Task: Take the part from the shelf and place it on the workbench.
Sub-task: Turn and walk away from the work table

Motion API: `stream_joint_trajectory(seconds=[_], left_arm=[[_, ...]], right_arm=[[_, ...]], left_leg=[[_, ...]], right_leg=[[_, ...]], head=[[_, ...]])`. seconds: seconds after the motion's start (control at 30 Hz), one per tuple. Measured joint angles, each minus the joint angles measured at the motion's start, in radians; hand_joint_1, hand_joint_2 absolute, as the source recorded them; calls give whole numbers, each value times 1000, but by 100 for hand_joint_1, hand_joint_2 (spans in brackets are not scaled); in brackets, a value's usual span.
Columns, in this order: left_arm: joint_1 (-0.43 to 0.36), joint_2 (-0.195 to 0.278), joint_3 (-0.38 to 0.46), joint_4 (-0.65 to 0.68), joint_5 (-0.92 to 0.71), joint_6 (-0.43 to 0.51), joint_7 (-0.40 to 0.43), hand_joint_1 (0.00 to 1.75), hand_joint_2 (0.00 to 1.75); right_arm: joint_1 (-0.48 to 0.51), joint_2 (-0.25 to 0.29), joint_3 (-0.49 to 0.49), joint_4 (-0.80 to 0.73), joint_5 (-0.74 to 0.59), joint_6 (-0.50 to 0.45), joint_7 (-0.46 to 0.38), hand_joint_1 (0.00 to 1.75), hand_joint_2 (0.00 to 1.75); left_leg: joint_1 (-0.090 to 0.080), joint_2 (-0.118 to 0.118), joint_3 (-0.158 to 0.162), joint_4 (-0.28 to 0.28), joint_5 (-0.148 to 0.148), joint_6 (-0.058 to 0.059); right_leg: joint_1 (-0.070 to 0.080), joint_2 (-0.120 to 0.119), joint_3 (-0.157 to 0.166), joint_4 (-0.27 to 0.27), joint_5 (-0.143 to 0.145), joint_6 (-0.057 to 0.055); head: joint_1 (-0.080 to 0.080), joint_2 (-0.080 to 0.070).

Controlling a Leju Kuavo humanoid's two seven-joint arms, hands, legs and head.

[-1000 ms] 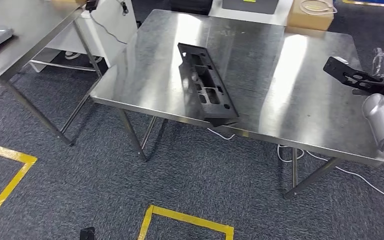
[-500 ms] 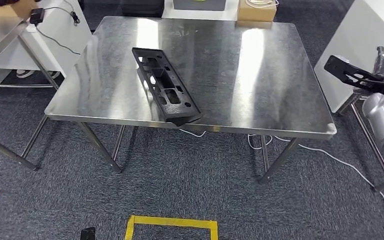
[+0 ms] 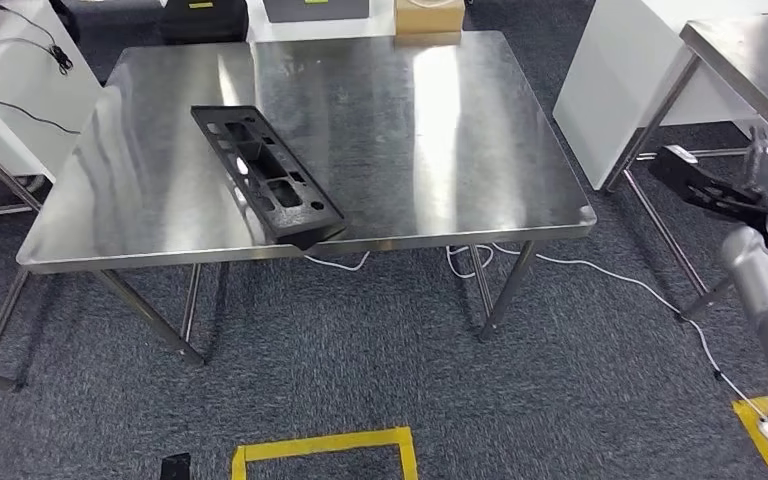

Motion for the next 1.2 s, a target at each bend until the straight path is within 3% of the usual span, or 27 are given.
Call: stream_joint_trajectory(seconds=[0.07,0.13,0.2,0.27,0.3,0.33,0.37,0.43,0.5,0.57,0.63,0.67,0.73,0.8,0.83,0.87,0.93,1.0,1.1,1.13,1.2], left_arm=[[-1,-2,1,0,0,0,0,0,0],[-1,-3,1,0,0,0,0,0,0],[2,-4,3,0,0,0,1,0,0],[6,-6,5,0,0,0,3,0,0],[7,-7,6,0,0,0,4,0,0],[9,-8,8,0,0,1,5,0,0],[9,-9,9,0,0,1,5,0,0],[10,-9,10,0,0,1,5,0,0],[10,-9,13,0,0,2,3,0,0],[9,-11,17,1,0,3,1,0,0],[8,-14,19,0,0,3,1,0,0],[8,-15,20,1,0,3,1,0,0],[11,-18,24,1,0,3,2,0,0],[13,-21,28,1,0,3,4,0,0],[13,-23,29,1,0,2,5,0,0],[13,-24,31,1,0,2,6,0,0],[13,-25,34,1,0,2,8,0,0],[13,-25,37,1,0,2,8,0,0],[10,-26,41,1,-2,3,9,0,0],[9,-26,42,1,-4,4,9,0,0],[10,-26,42,1,-12,6,10,0,0]], right_arm=[[45,-10,-13,-4,-15,-31,-8,0,175],[90,-18,-25,-8,-24,-62,-11,0,175],[143,-18,-35,-18,-28,-103,-6,0,175],[212,-14,-44,-28,-28,-150,7,0,175],[254,-11,-49,-35,-27,-171,16,0,175],[293,-8,-54,-42,-25,-187,26,0,175],[329,-5,-60,-51,-21,-199,35,0,175],[393,3,-73,-77,-9,-221,55,0,175],[448,14,-87,-105,7,-239,75,0,175],[500,24,-101,-130,22,-246,88,0,175],[551,31,-116,-156,39,-247,96,0,175],[575,39,-126,-172,50,-247,102,0,175],[631,66,-151,-204,69,-247,112,0,175],[702,103,-182,-224,76,-247,106,0,175],[736,120,-200,-227,75,-247,99,0,175],[765,134,-218,-229,74,-249,92,0,175],[798,153,-251,-233,74,-251,81,0,175],[809,168,-275,-239,75,-251,76,0,175],[827,182,-303,-242,73,-247,72,0,175],[834,186,-316,-240,70,-245,68,0,175],[848,201,-353,-228,60,-245,55,0,175]], left_leg=[[2,16,2,4,-8,-10],[11,-13,-9,38,-40,-19],[16,-70,-53,149,-114,-24],[16,-92,-107,278,-176,-21],[16,-95,-115,303,-181,-18],[16,-97,-104,286,-165,-12],[15,-104,-75,232,-135,-4],[11,-146,0,92,-77,15],[4,-172,33,27,-58,27],[-1,-153,35,19,-52,32],[0,-131,42,-5,-32,36],[2,-119,44,-19,-21,39],[3,-96,42,-30,-11,42],[3,-72,37,-29,-10,40],[3,-62,35,-28,-10,39],[3,-52,33,-27,-10,36],[0,-28,32,-21,-16,25],[-6,-1,33,-13,-26,9],[-3,26,40,-7,-38,-8],[1,13,37,7,-52,-14],[9,-44,6,94,-114,-25]], right_leg=[[-2,24,-3,1,5,-20],[-9,45,-6,0,10,-35],[-9,65,-9,-1,14,-48],[-2,86,-13,0,16,-54],[2,99,-14,0,18,-56],[6,111,-14,0,19,-57],[8,124,-15,0,21,-56],[11,148,-15,-1,26,-52],[10,166,-17,-4,33,-45],[12,186,-20,-13,42,-31],[18,162,-35,-1,37,-25],[21,138,-54,31,19,-28],[22,94,-113,161,-45,-38],[17,82,-151,269,-89,-34],[12,77,-141,270,-91,-27],[7,68,-107,223,-79,-18],[2,21,-11,73,-46,-4],[6,-6,37,-9,-28,-11],[4,29,34,-13,-24,-33],[-1,41,33,-13,-22,-40],[-9,64,32,-14,-17,-53]], head=[[-4,0],[-6,0],[-7,0],[-8,0],[-8,0],[-8,0],[-8,0],[-7,0],[-6,0],[-7,0],[-6,0],[-3,0],[1,0],[3,0],[2,0],[3,0],[3,0],[0,0],[-4,0],[-5,0],[-8,0]])
